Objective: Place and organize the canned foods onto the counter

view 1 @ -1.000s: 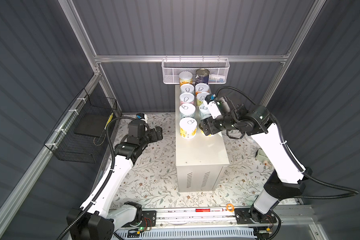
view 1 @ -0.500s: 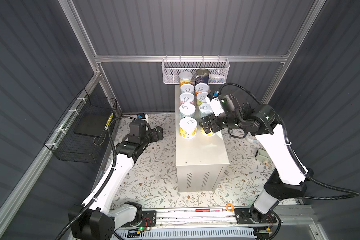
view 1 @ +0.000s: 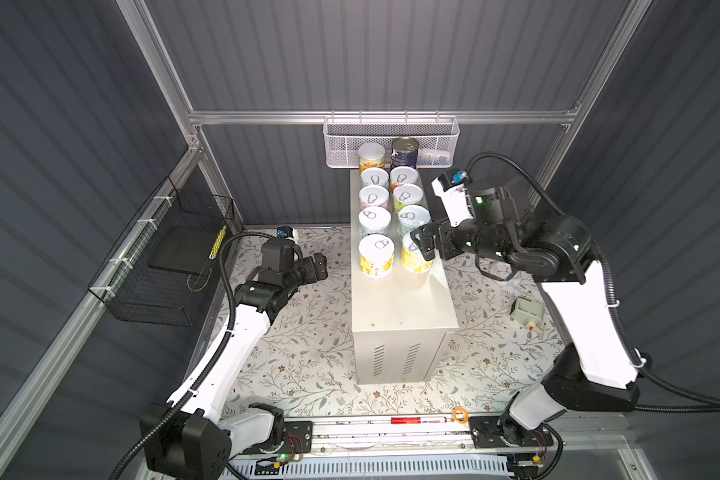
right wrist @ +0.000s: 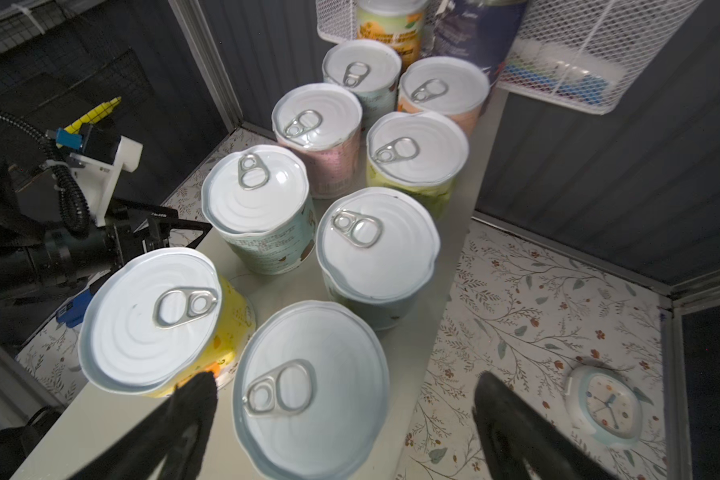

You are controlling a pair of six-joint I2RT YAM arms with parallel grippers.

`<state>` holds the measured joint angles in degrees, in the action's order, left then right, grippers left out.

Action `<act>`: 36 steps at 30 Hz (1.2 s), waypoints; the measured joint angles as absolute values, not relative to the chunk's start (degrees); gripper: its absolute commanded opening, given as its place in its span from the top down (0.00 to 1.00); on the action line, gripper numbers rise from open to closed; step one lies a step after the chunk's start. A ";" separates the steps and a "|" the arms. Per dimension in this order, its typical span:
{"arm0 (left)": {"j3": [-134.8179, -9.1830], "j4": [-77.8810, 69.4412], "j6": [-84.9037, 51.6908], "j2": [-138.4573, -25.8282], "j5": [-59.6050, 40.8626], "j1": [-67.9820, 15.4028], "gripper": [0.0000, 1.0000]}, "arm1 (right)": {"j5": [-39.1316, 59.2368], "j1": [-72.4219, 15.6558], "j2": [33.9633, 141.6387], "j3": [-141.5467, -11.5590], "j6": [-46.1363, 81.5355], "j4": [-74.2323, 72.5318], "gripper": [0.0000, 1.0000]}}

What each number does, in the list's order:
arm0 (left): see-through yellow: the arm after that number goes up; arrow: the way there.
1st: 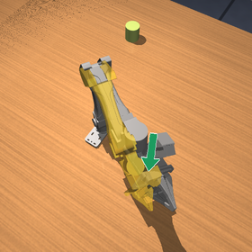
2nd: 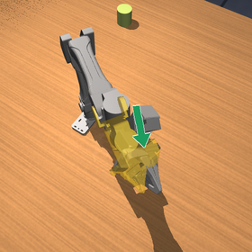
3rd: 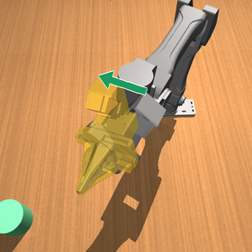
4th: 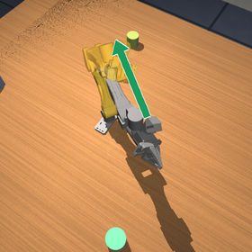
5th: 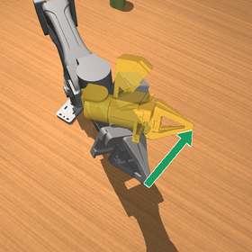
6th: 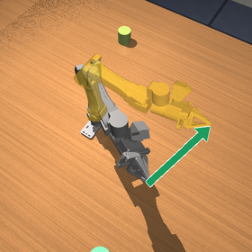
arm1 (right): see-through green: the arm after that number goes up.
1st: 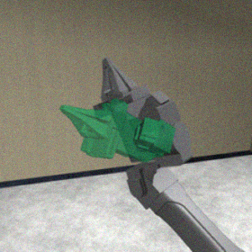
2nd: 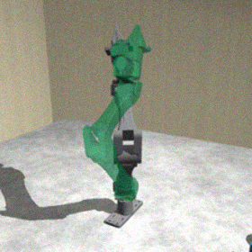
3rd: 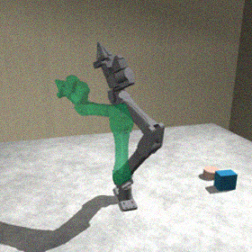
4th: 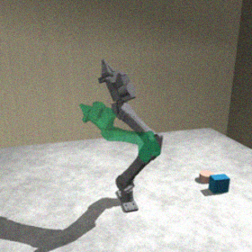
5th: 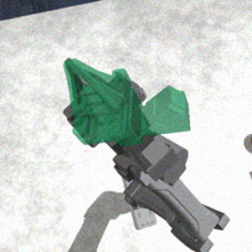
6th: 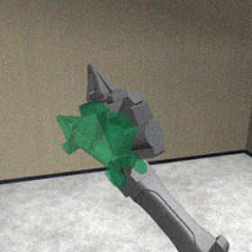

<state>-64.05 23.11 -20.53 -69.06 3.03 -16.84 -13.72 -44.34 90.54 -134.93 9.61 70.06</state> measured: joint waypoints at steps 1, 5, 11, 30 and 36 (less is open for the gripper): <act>-64.05 23.11 -20.53 -69.06 3.09 -16.84 0.03 | -14.70 -44.16 89.23 -133.75 9.52 69.34 0.01; -64.05 23.14 -20.53 -69.06 3.99 -16.84 0.02 | -18.39 -41.58 81.14 -124.22 8.93 63.88 0.01; -64.07 23.16 -20.53 -69.10 4.93 -16.84 0.01 | -18.63 -34.33 71.79 -112.49 10.55 58.28 0.01; -78.13 27.42 -20.10 -67.61 10.04 -25.74 0.03 | -12.34 -34.04 69.43 -95.07 17.69 50.39 0.01; -78.87 27.92 -20.10 -67.64 10.11 -27.46 0.04 | -9.98 -34.04 69.36 -93.86 18.35 49.17 0.01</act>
